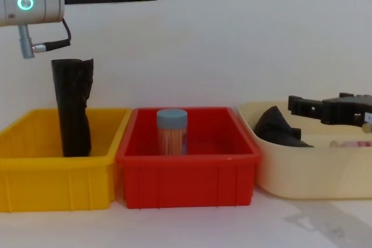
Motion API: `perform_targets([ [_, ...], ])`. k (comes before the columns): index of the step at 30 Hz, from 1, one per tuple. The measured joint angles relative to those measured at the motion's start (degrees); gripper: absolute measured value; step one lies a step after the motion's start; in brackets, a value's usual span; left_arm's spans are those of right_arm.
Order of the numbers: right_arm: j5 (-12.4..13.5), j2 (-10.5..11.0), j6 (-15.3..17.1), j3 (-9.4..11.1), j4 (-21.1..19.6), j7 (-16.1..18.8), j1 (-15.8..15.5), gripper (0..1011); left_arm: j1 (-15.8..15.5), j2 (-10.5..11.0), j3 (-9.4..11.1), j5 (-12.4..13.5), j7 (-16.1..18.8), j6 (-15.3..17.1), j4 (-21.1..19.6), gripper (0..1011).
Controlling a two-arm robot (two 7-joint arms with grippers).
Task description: Pick up the garbage bag with the one hand and transfer it to the other hand.
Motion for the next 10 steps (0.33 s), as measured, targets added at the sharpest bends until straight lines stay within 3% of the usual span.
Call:
perform_targets([
  [10,-0.04,-0.05,-0.17,-0.1,-0.23,0.13,-0.36,1000,0.0,0.0,0.0,0.0,0.0,0.0,0.0,1000],
])
